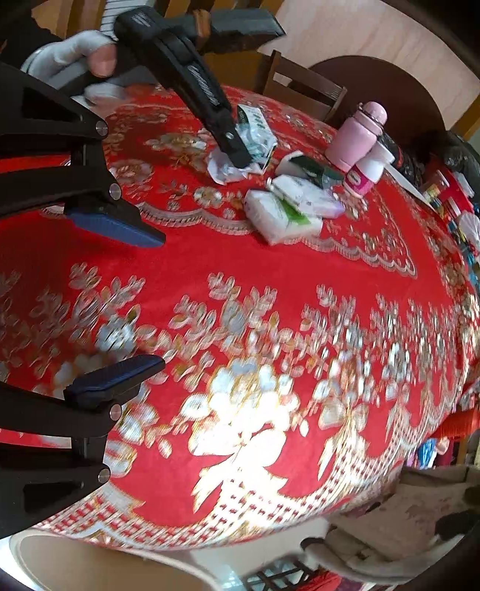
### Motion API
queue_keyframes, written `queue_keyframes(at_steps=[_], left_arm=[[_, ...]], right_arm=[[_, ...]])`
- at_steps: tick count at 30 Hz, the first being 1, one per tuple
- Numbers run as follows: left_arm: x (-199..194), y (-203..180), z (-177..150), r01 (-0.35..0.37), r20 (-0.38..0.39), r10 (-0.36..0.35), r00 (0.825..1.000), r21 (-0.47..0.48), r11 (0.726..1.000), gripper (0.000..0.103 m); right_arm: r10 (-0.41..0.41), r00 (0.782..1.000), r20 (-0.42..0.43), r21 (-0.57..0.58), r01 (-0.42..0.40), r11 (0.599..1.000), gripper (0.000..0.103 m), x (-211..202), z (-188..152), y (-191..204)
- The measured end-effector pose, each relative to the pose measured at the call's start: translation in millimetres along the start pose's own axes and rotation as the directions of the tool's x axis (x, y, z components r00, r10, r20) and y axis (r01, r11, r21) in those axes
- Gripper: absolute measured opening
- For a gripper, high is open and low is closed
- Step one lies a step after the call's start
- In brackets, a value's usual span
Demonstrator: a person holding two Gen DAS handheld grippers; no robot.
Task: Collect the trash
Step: 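Move both open tools back to the trash on the table, then grasp the clear tissue with the left tool while the right grasps the dark green wrapper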
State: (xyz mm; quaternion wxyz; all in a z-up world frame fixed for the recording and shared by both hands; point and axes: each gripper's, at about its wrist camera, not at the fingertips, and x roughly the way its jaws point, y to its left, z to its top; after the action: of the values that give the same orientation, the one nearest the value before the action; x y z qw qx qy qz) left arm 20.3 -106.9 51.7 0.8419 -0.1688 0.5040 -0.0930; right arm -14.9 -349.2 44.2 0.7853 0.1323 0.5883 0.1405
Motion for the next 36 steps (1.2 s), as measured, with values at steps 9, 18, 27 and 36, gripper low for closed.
queue_keyframes(at_steps=[9,18,27,36], left_arm=[[-48.0,23.9,6.9,0.007,0.040,-0.006,0.999,-0.021,1.000,0.010],[-72.0,54.5,12.7,-0.016,0.062,0.018,0.998,-0.036,0.999,0.010],[-80.4,76.9,14.1,-0.018,0.064,0.022,0.998,-0.058,0.998,0.010],[-82.7,81.3,12.8,-0.007,0.065,0.012,0.998,-0.062,0.998,0.010]], right_arm=[[0.040,0.999,0.031,-0.109,-0.036,0.993,0.058,18.4,47.6,51.8],[0.066,0.996,0.066,-0.203,-0.052,0.978,0.058,46.6,115.2,116.0],[0.007,1.000,0.015,-0.288,-0.002,0.958,0.058,95.1,156.2,157.1],[0.033,0.999,0.009,-0.250,-0.029,0.968,0.024,94.7,149.1,144.1]])
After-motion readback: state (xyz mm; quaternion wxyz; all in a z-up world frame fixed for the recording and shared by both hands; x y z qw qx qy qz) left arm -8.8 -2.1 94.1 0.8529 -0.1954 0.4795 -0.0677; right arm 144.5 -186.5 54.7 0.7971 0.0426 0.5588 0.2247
